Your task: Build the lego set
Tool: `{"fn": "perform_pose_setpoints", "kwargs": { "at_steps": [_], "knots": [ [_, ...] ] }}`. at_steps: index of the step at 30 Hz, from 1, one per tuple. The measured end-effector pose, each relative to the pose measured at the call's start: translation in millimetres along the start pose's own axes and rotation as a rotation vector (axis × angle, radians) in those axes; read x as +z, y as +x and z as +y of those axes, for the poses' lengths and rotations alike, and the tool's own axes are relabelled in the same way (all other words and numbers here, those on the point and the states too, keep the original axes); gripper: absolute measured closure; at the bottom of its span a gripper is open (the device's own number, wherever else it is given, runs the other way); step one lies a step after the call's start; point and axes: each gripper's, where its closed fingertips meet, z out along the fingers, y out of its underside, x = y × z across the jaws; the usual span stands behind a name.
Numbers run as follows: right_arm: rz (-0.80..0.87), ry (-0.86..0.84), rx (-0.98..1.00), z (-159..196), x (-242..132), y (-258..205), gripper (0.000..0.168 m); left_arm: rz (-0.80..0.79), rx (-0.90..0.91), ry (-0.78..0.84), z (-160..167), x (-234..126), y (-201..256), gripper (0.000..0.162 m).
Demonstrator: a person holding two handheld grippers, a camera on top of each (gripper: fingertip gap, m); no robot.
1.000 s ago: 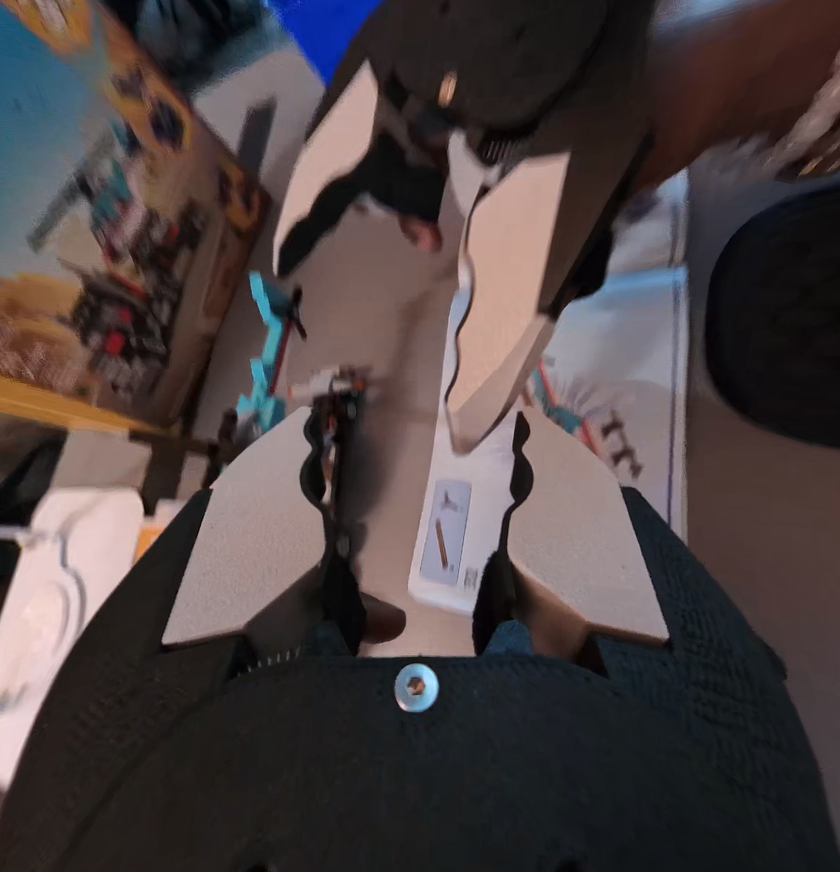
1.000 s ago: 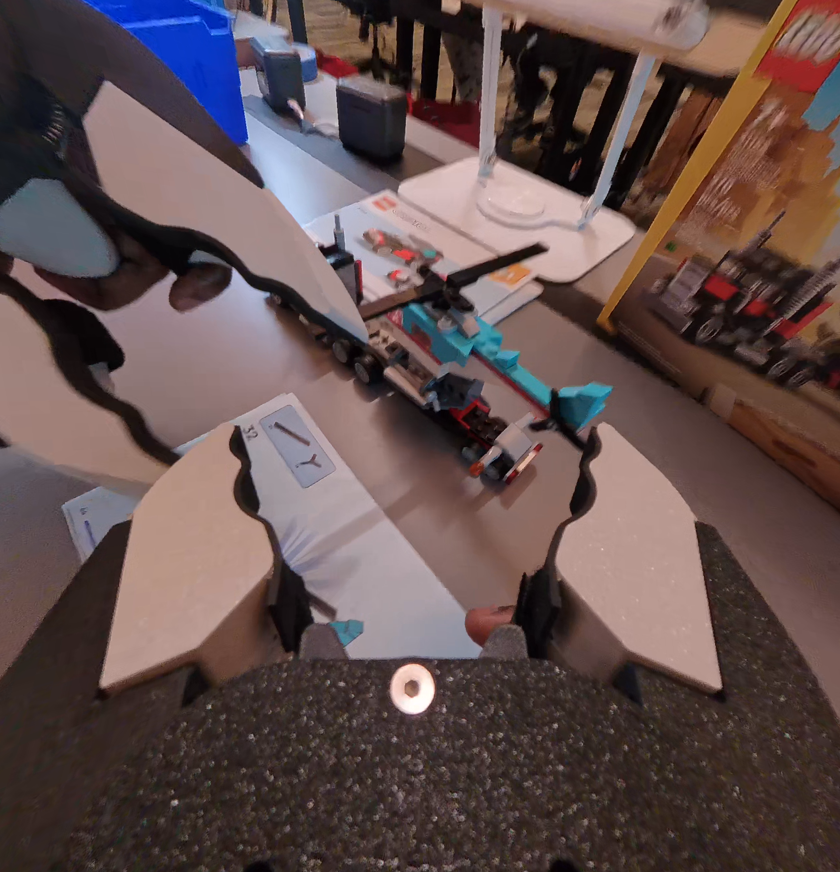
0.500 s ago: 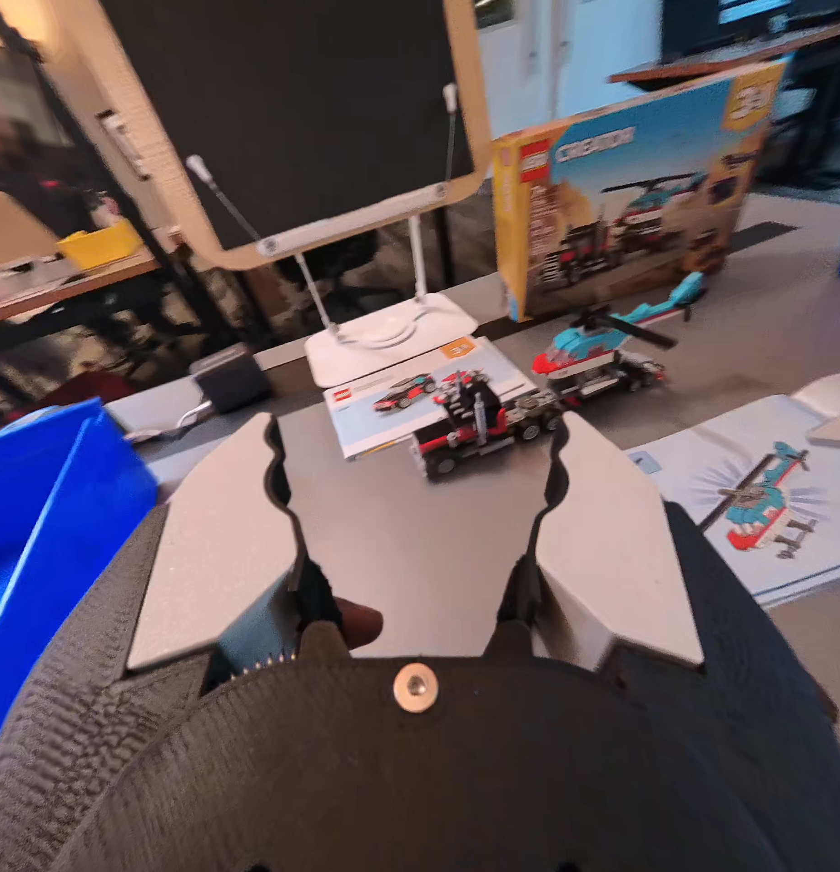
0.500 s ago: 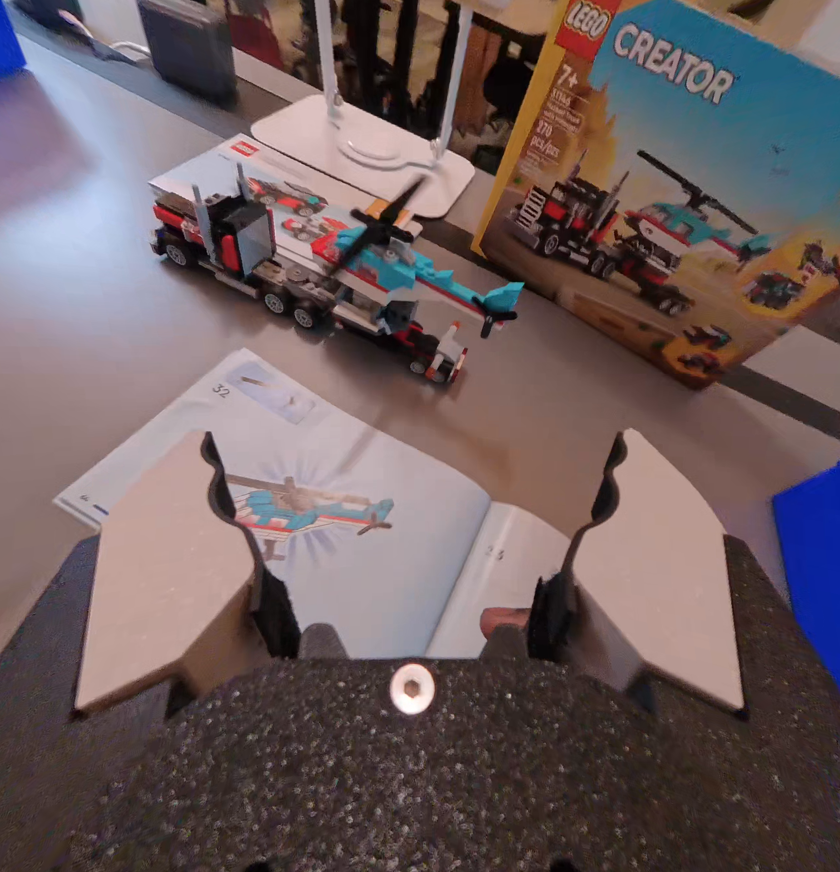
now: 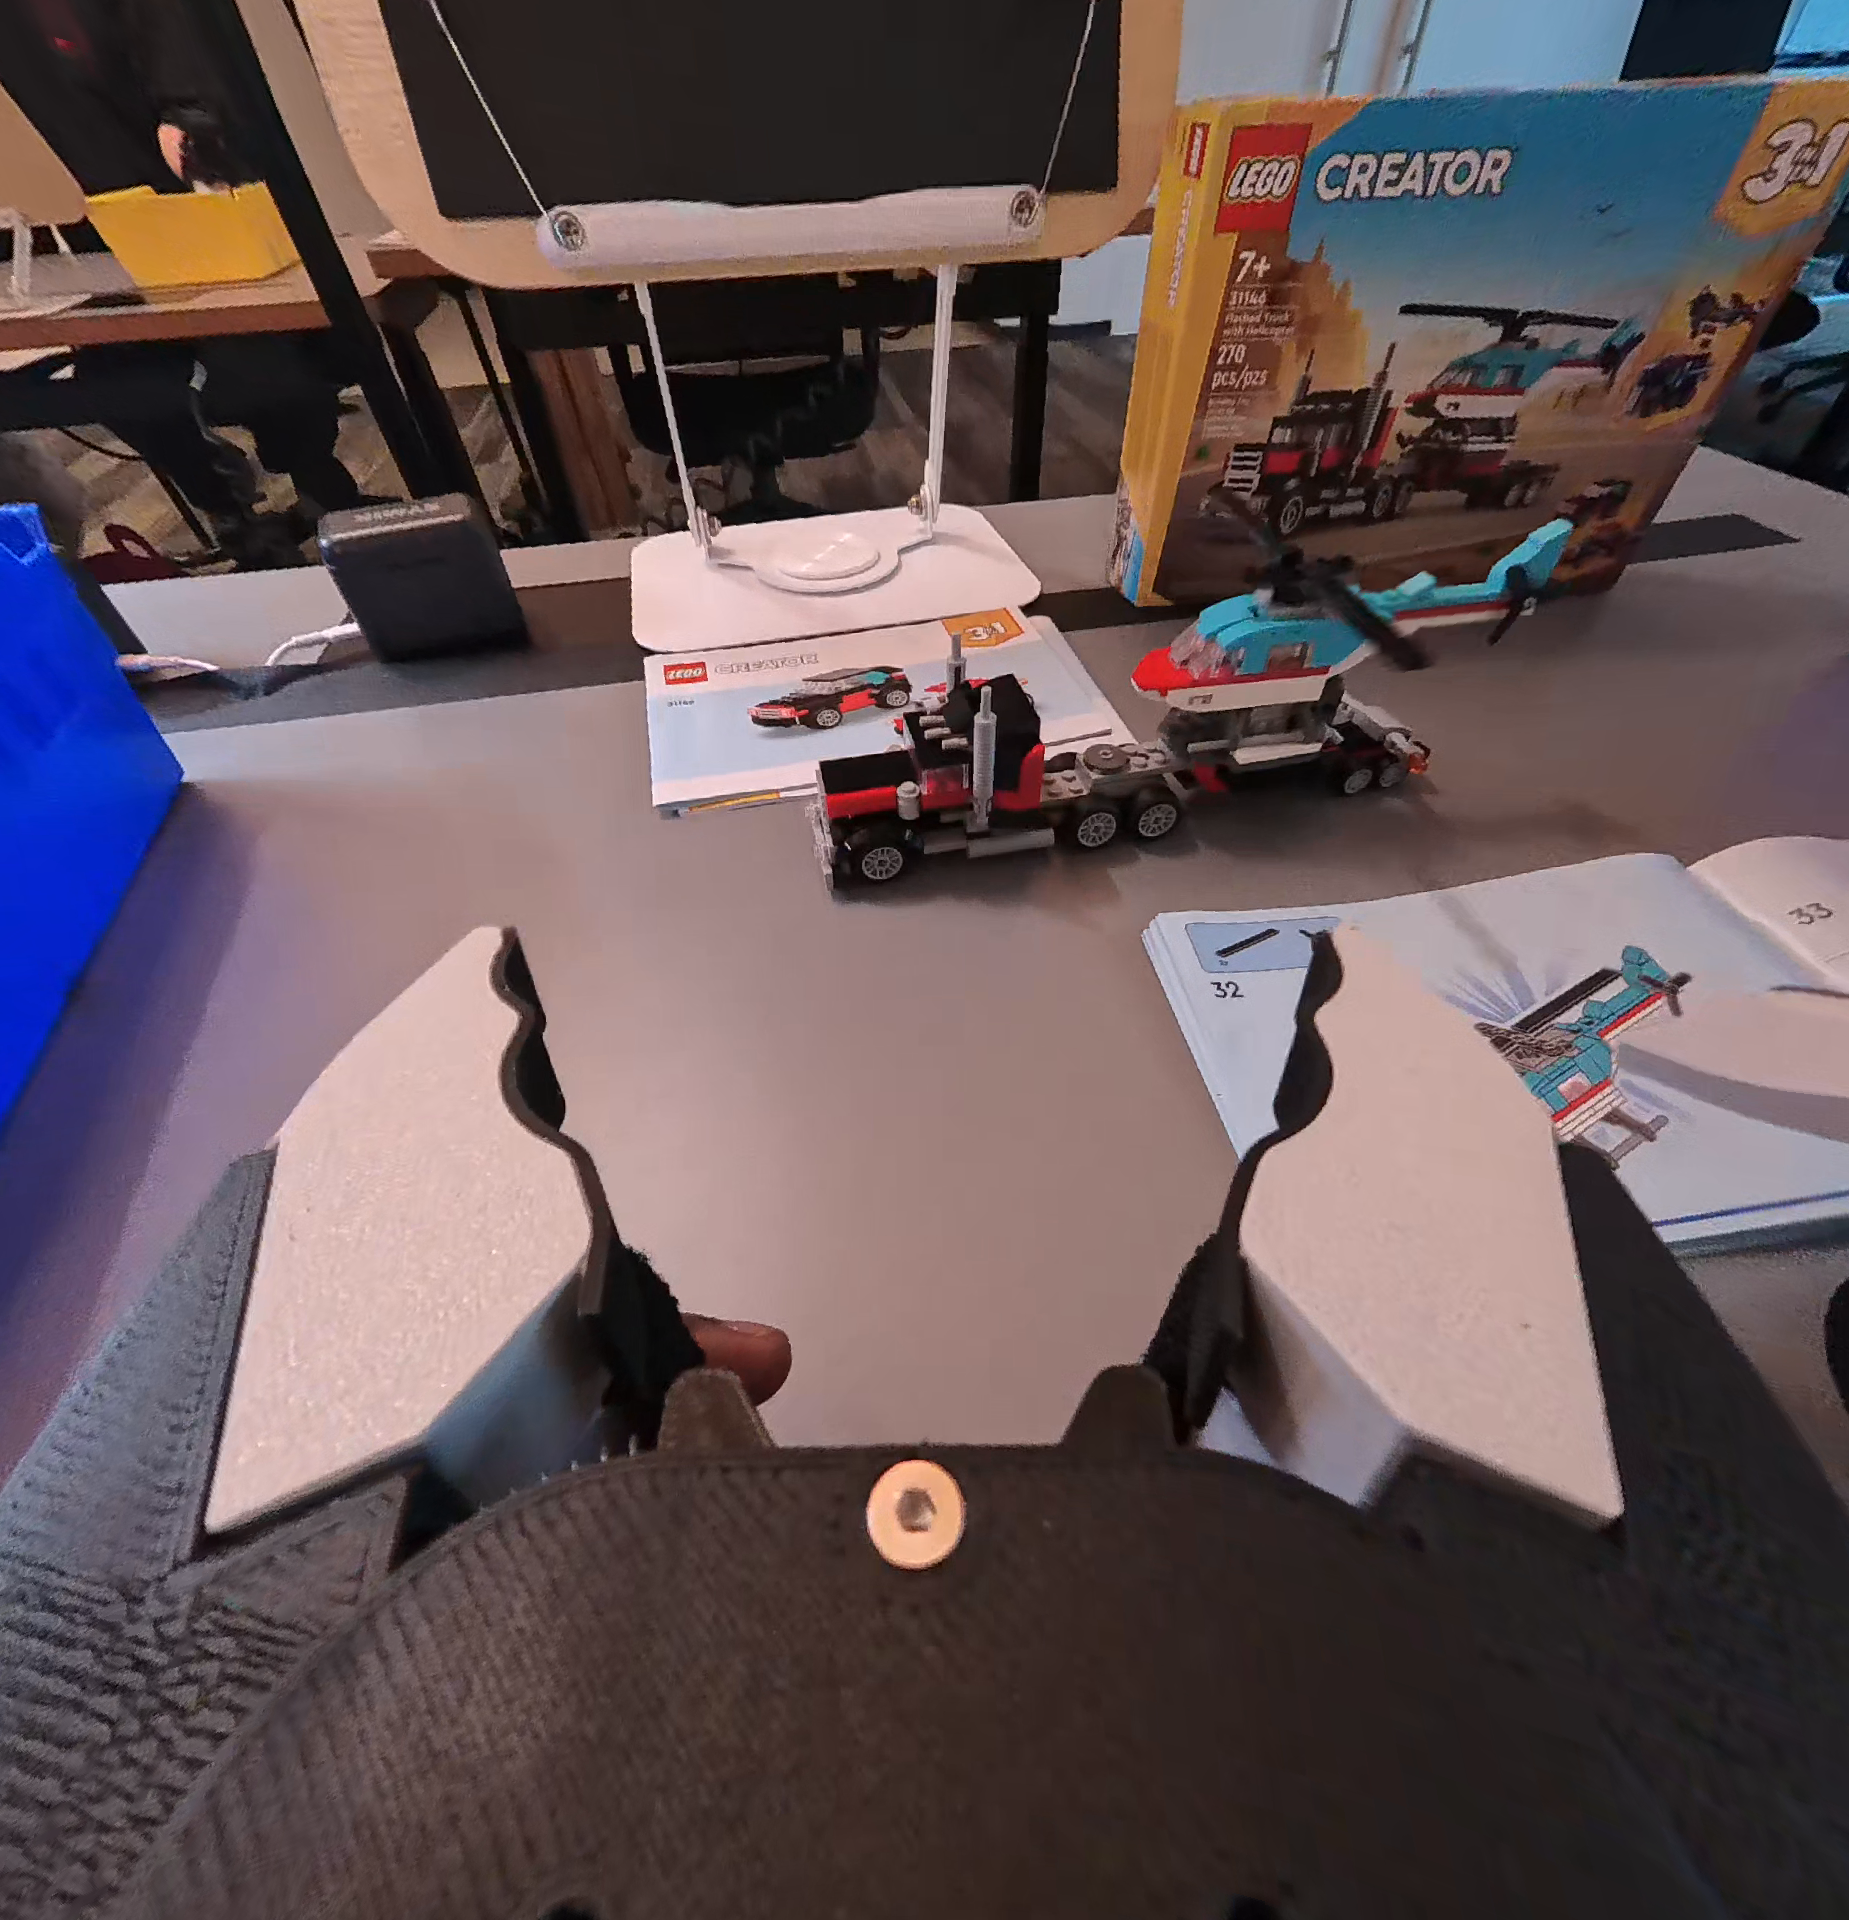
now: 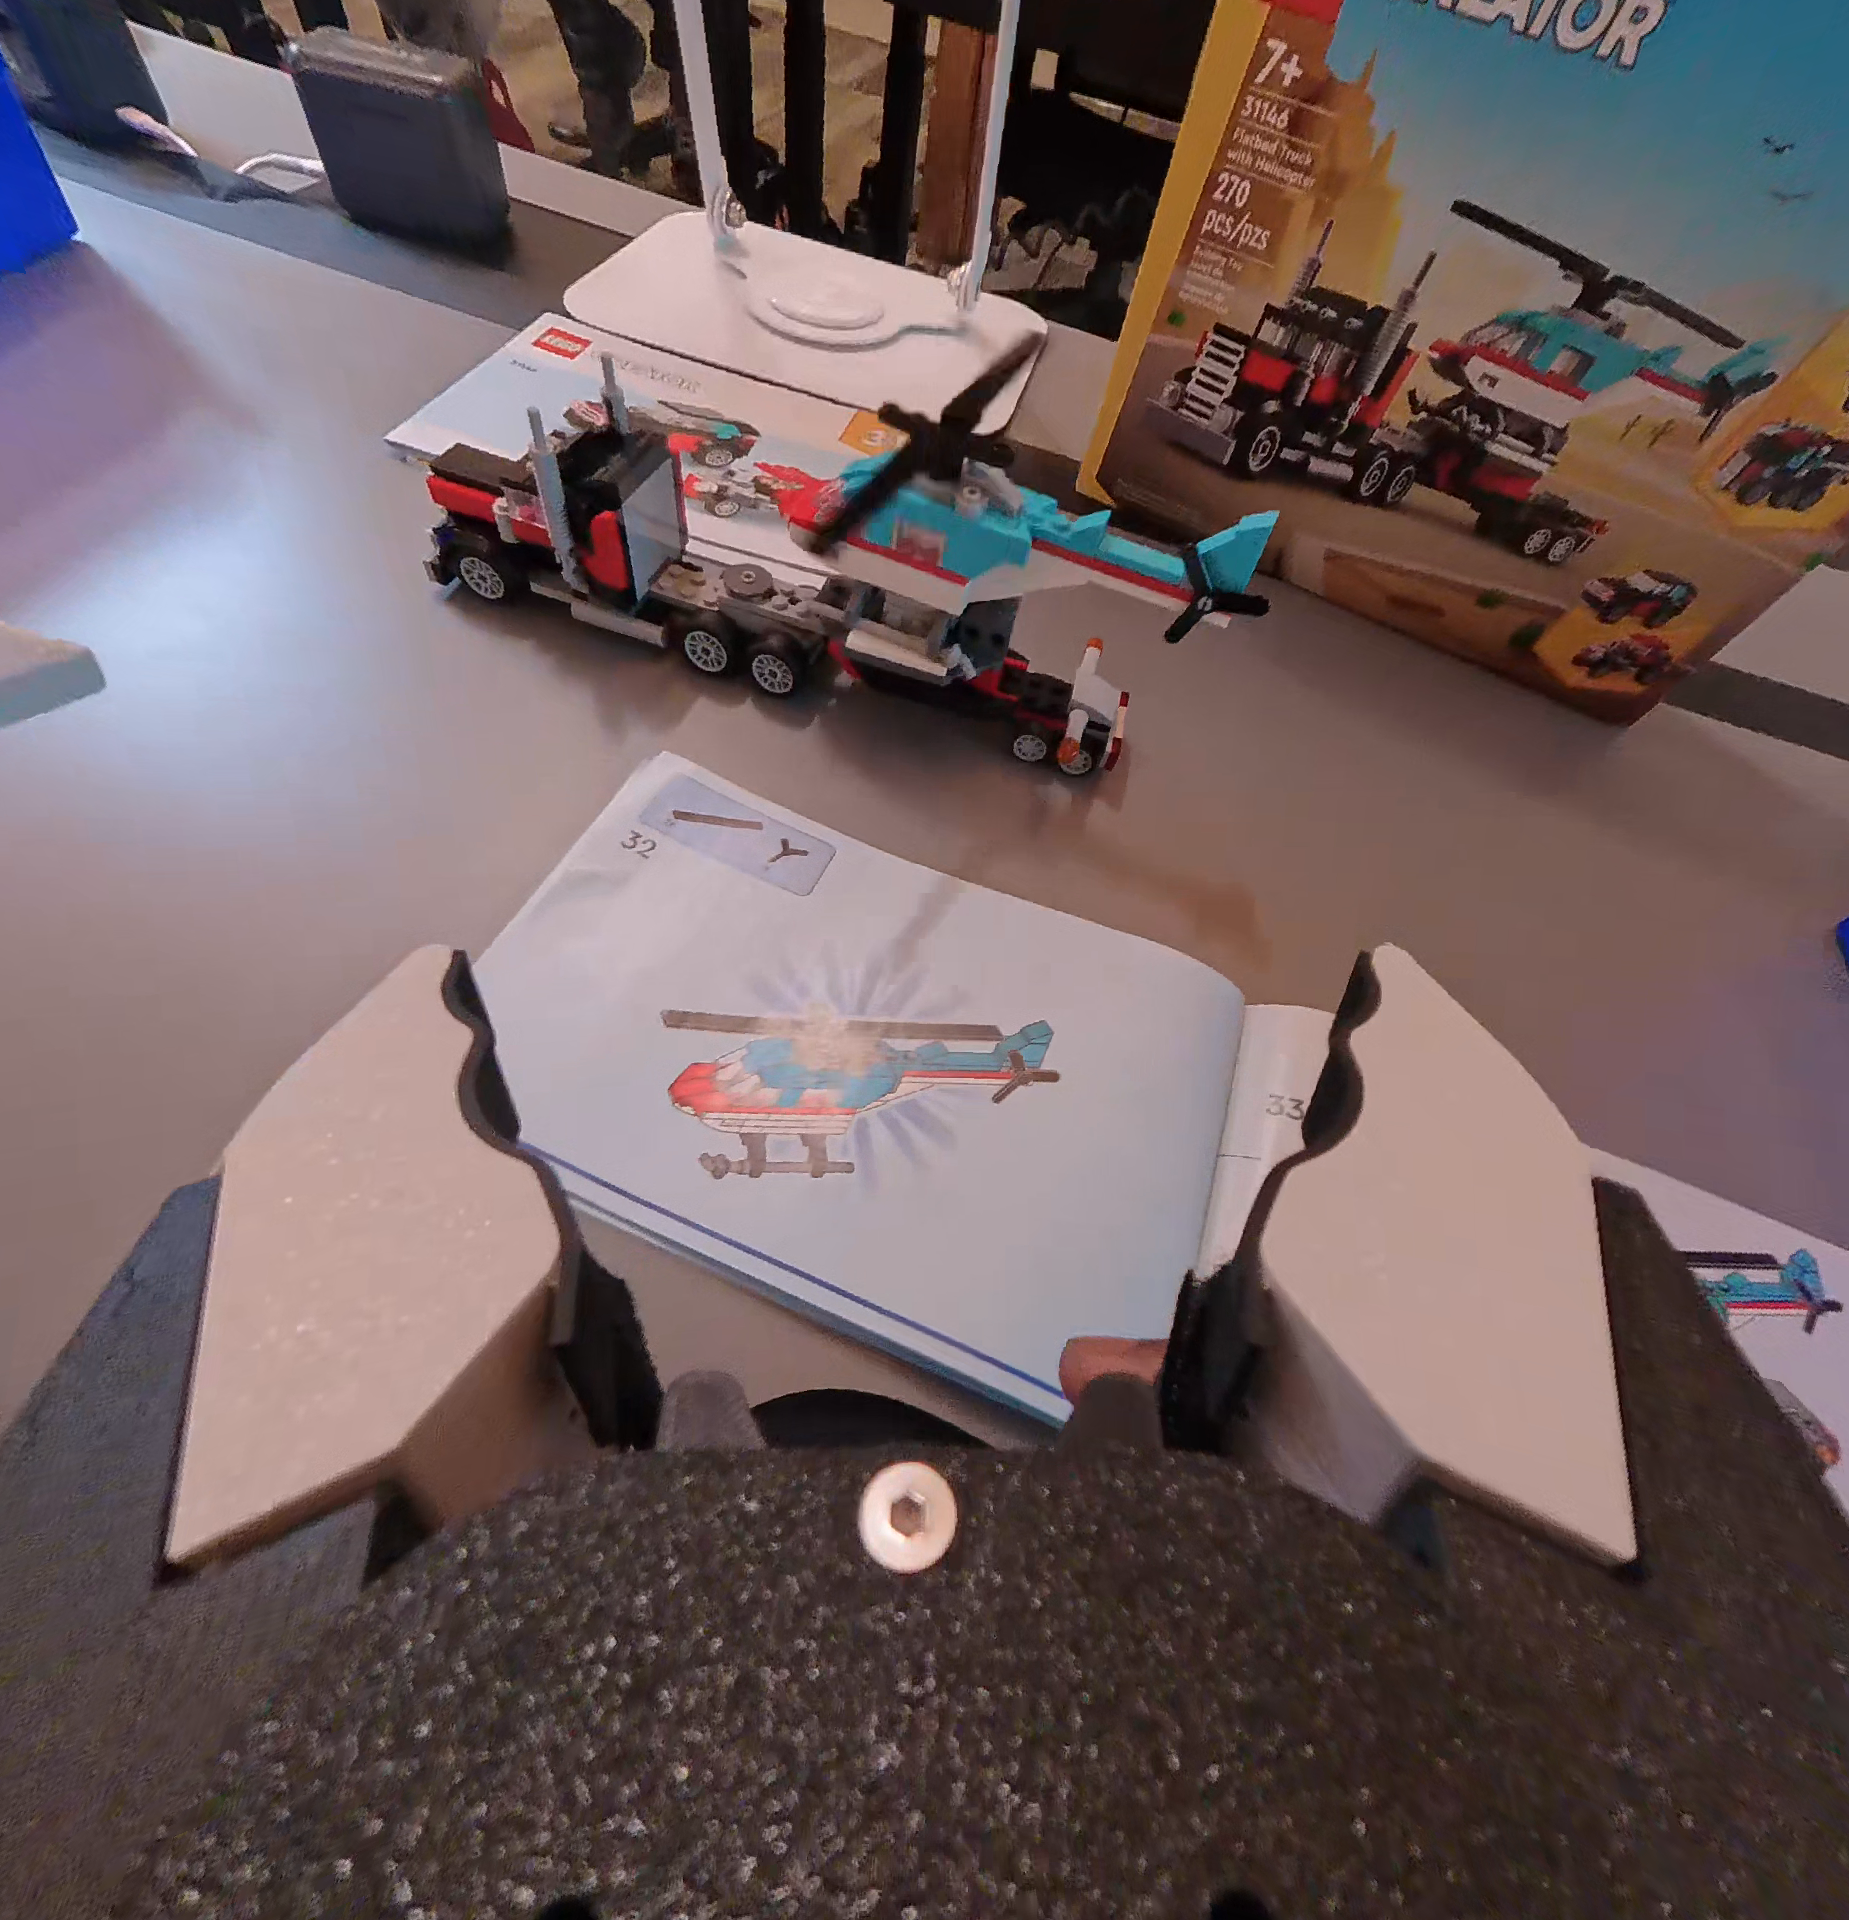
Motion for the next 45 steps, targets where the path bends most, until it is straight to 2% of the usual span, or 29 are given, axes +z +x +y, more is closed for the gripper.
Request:
{"fn": "perform_pose_setpoints", "kwargs": {
  "at_steps": [15,29,37,45],
  "knots": [
    [-0.002,-0.006,-0.004,-6,19,-9,0.021,0.008,0.008,-0.030,-2,13,3,0.028],
    [0.024,-0.034,0.011,-17,58,-6,0.021,-0.002,0.051,-0.045,-10,61,-8,0.029],
    [0.073,-0.057,0.062,-17,88,7,0.021,0.020,0.035,-0.091,6,86,-9,0.029],
    [0.097,-0.057,0.078,-13,95,10,0.021,0.069,0.033,-0.116,15,93,-8,0.029]
  ]
}}
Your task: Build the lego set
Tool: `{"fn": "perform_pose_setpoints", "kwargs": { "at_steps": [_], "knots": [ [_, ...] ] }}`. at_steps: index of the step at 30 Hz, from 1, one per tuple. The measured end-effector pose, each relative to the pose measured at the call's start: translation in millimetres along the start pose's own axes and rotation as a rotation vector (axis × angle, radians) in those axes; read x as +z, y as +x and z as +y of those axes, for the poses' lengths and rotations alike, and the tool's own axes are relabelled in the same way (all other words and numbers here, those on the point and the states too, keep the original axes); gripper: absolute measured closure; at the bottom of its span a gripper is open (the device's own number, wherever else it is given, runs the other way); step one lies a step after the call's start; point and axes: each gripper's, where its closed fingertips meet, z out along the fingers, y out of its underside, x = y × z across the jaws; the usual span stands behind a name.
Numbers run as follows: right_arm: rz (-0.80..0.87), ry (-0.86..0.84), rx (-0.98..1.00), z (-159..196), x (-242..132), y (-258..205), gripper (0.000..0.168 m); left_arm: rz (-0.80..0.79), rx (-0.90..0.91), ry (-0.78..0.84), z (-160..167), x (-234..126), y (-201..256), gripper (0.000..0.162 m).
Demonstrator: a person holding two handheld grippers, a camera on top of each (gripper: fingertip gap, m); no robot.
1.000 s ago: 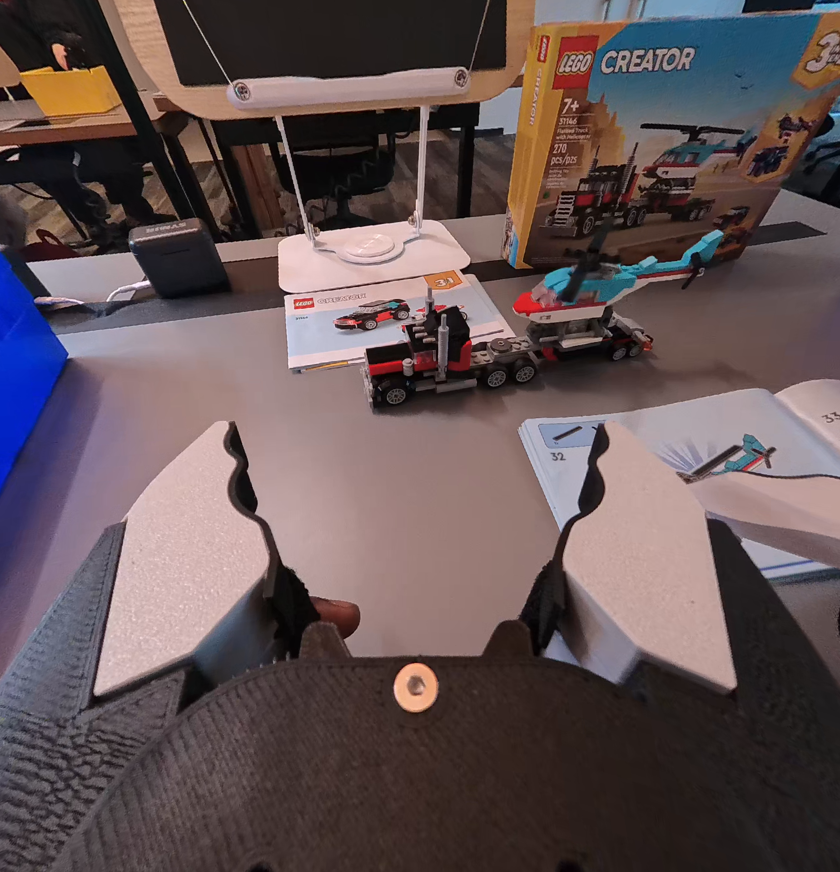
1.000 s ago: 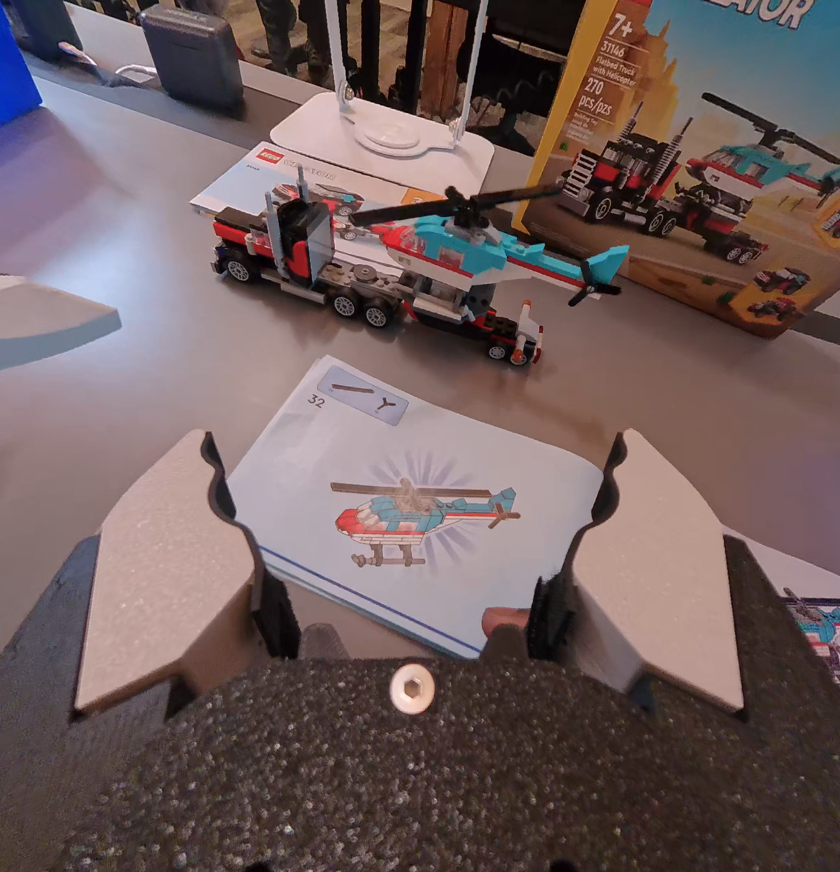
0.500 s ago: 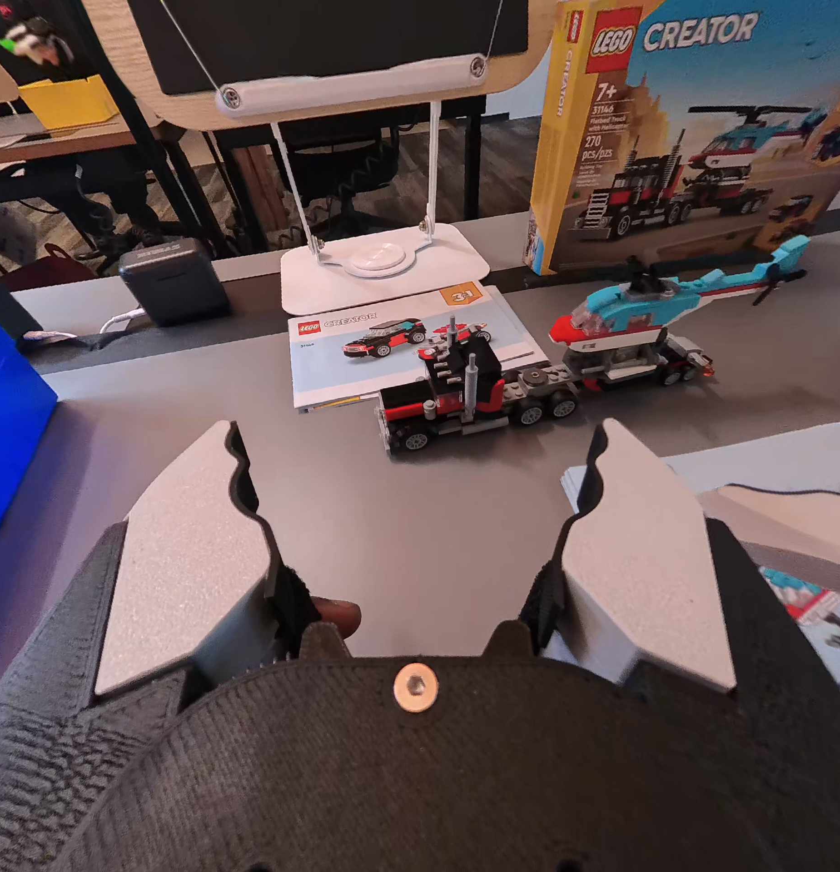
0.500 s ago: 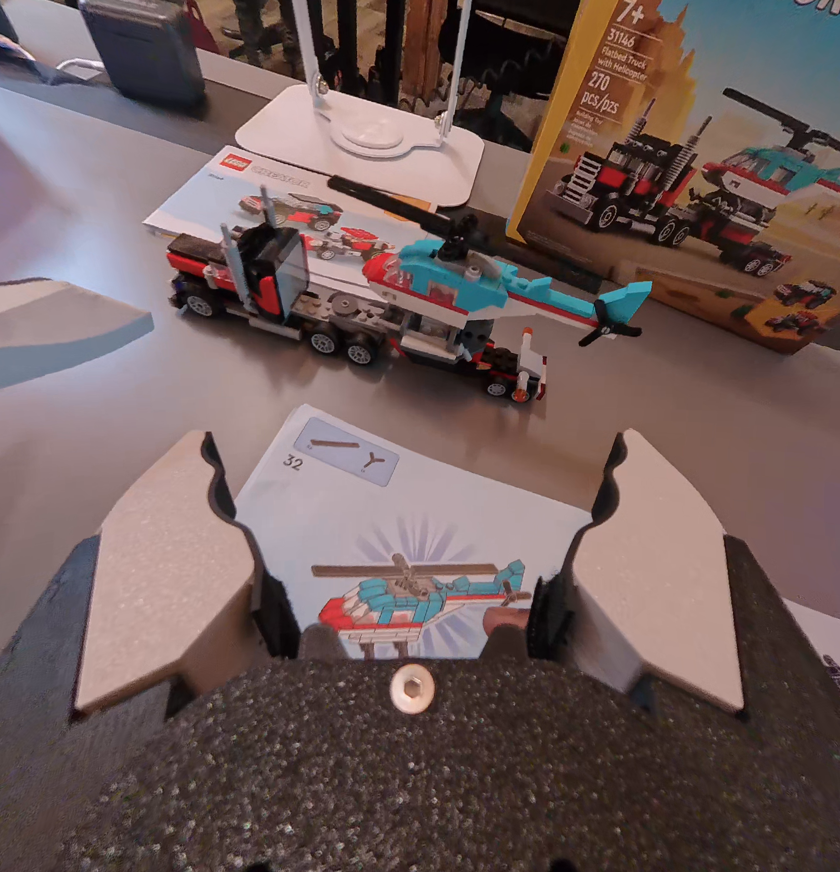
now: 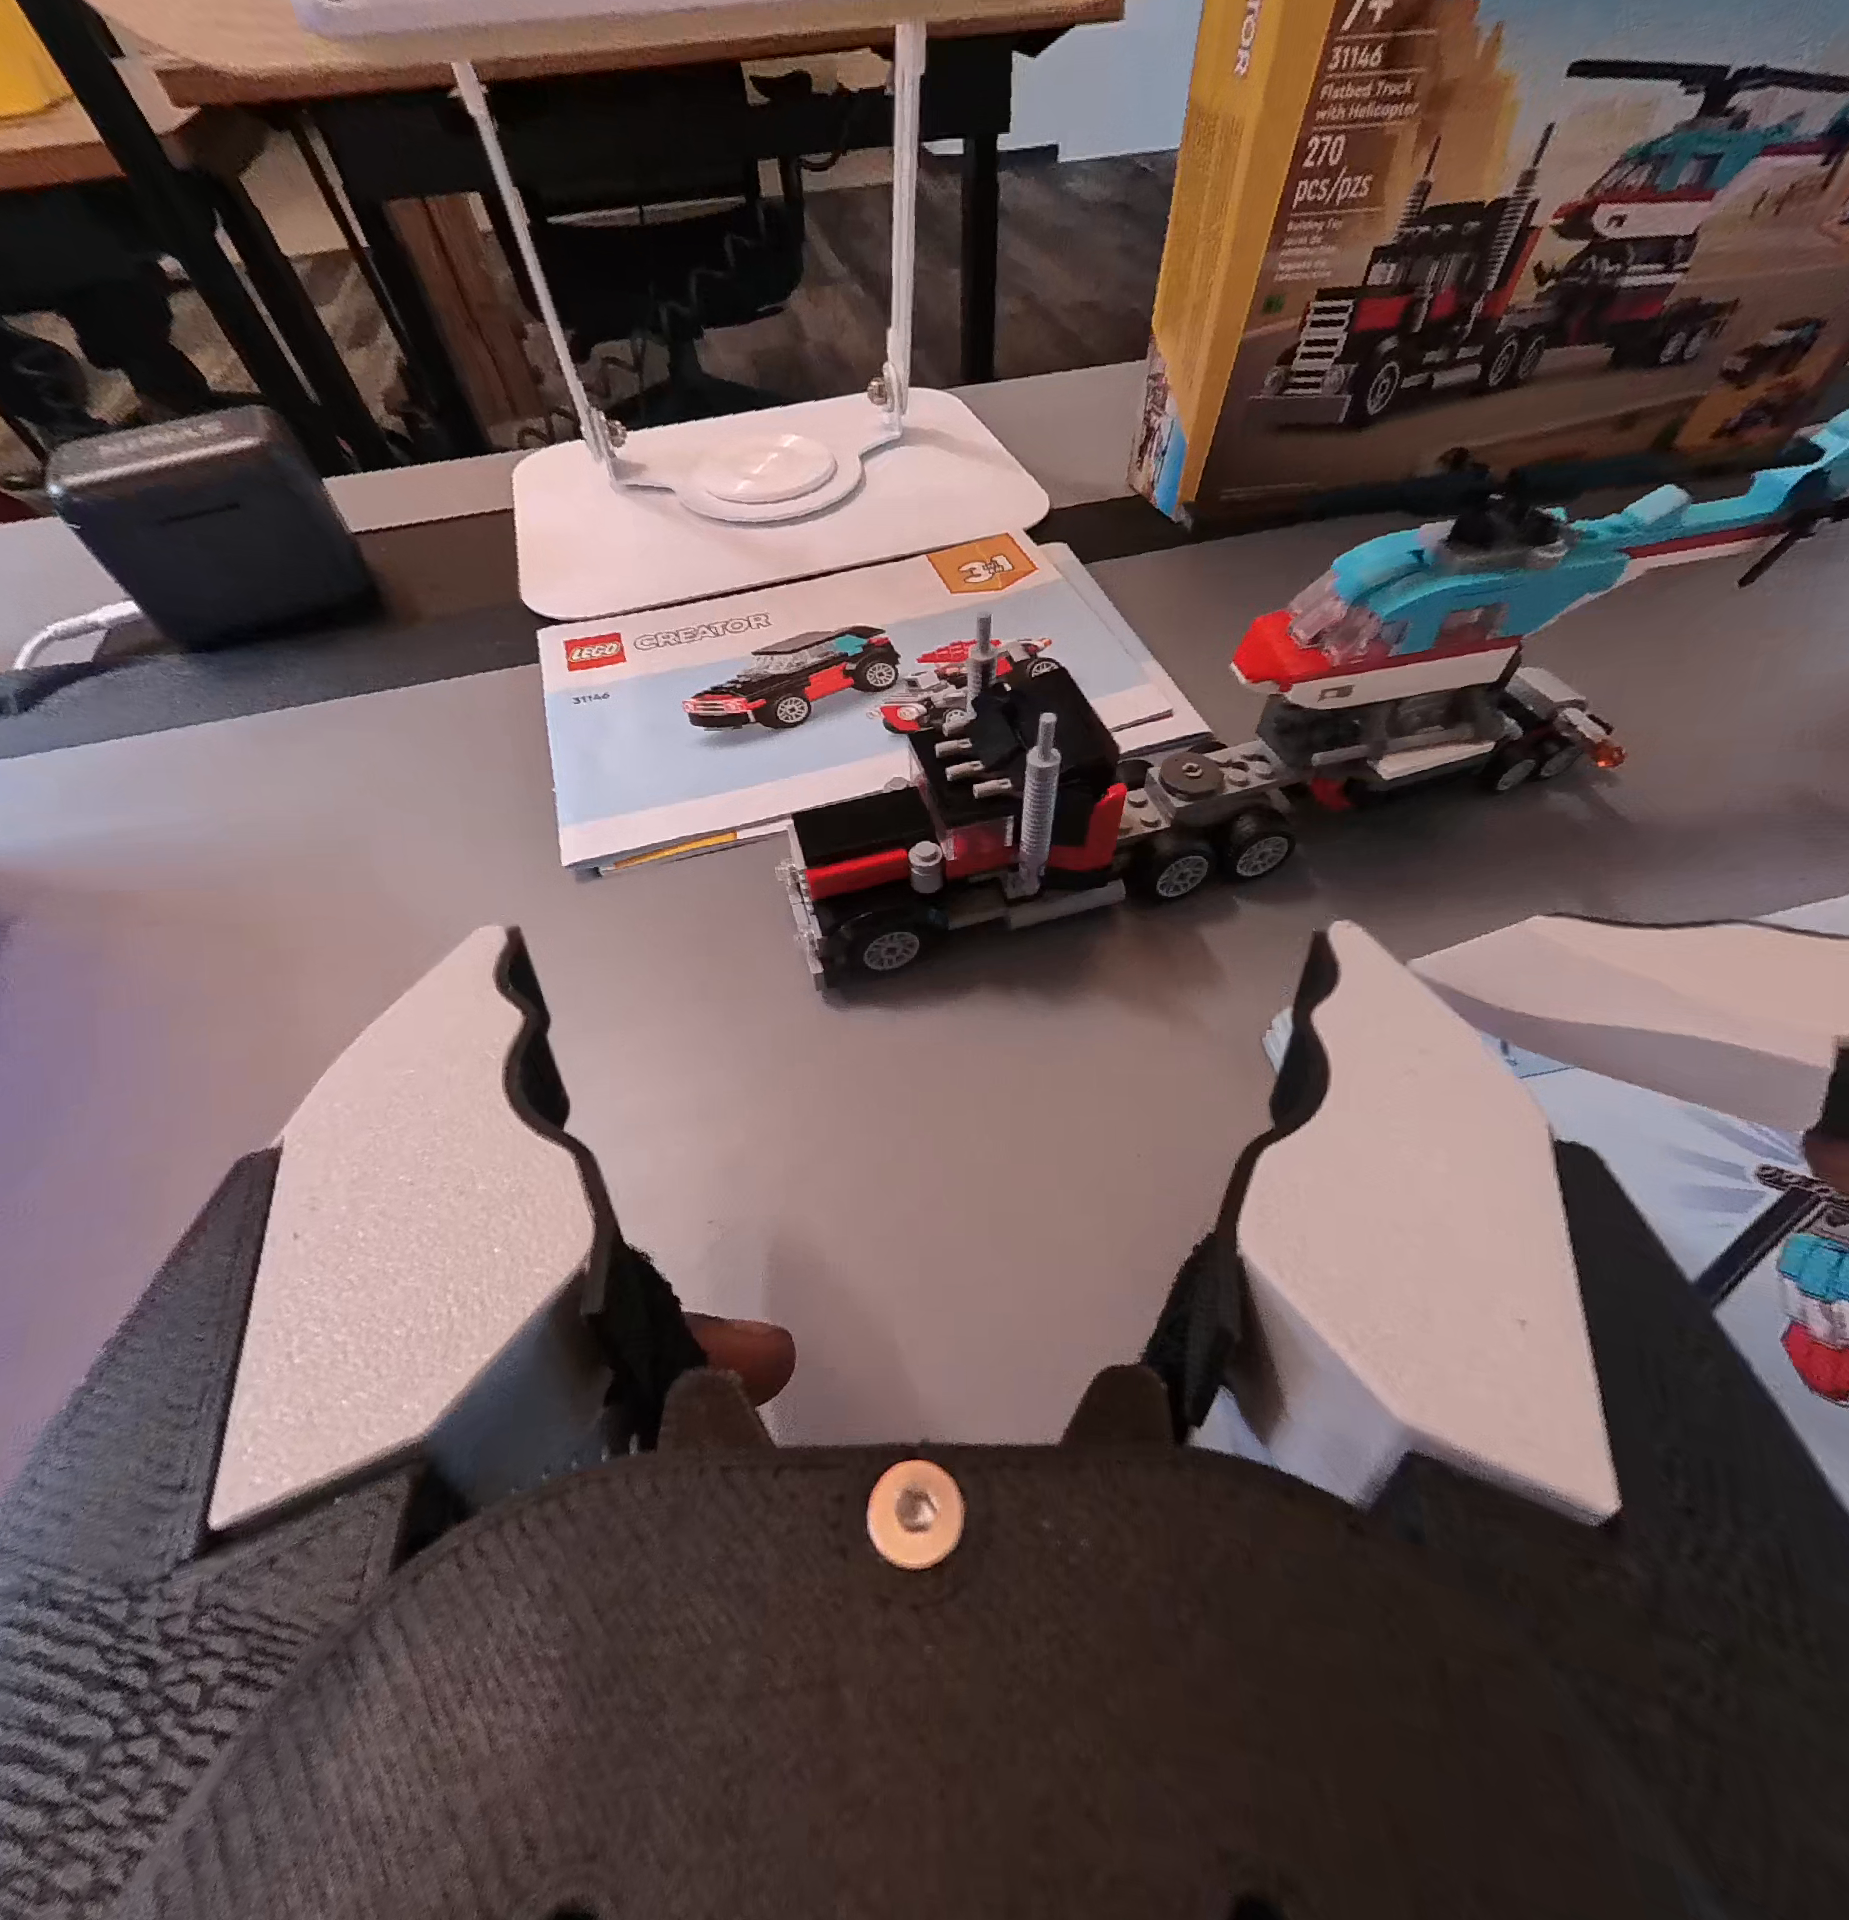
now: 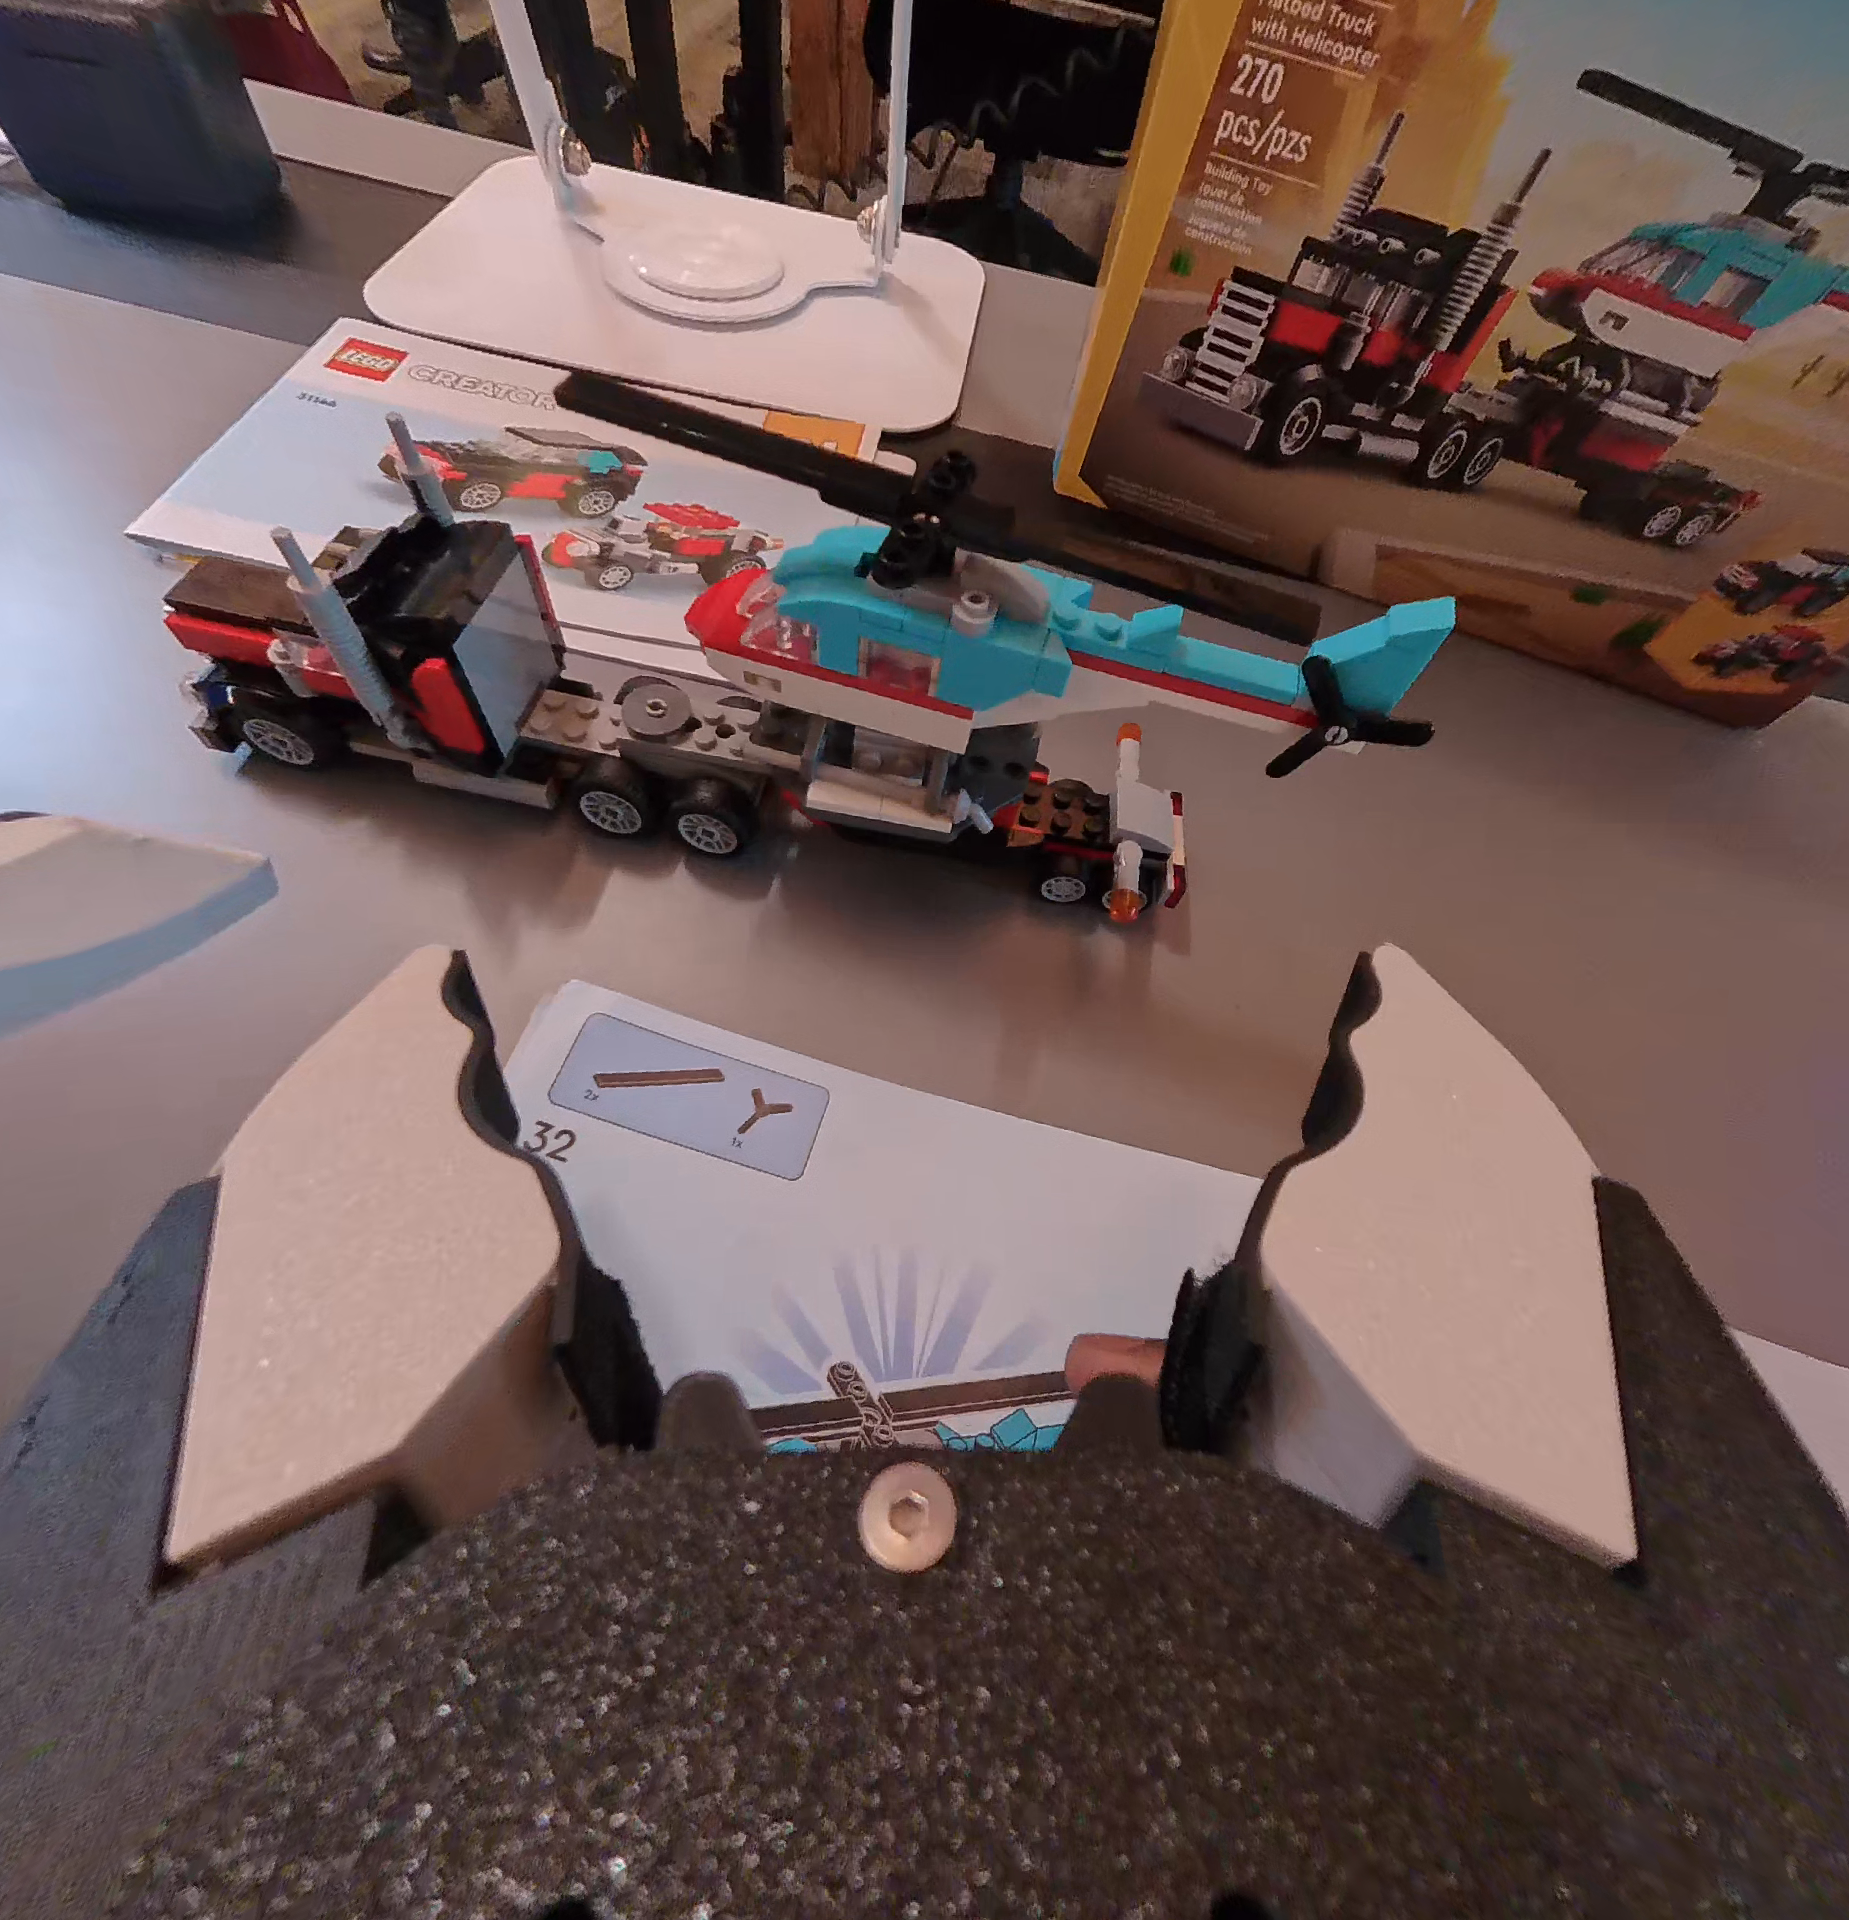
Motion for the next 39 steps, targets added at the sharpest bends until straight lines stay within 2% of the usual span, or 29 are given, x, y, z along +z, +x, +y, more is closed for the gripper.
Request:
{"fn": "perform_pose_setpoints", "kwargs": {
  "at_steps": [14,17,20,24,27,30,33,37,39],
  "knots": [
    [-0.034,0.043,0.035,-4,-7,11,0.021,0.017,0.009,-0.003,4,-3,-1,0.029],
    [-0.133,0.087,0.023,-18,-18,8,0.021,0.023,0.019,-0.005,5,-6,0,0.031],
    [-0.315,0.073,-0.109,-36,-28,6,0.023,0.026,0.013,-0.002,5,-7,-1,0.031],
    [-0.687,-0.025,-0.398,-54,-36,-1,0.043,0.048,-0.006,0.030,-1,-11,1,0.030],
    [-0.833,-0.123,-0.626,-61,-23,6,0.064,0.056,-0.017,0.056,-4,-13,2,0.030],
    [-0.884,-0.230,-0.770,-67,2,14,0.097,0.058,-0.025,0.059,-4,-13,1,0.030],
    [-0.911,-0.358,-0.857,-64,19,15,0.107,0.057,-0.033,0.060,-4,-13,-1,0.030],
    [-0.913,-0.487,-0.929,-50,33,15,0.109,0.063,-0.046,0.059,-3,-12,-1,0.030],
    [-0.911,-0.514,-0.952,-43,39,14,0.118,0.071,-0.040,0.053,-2,-11,1,0.030]
  ]
}}
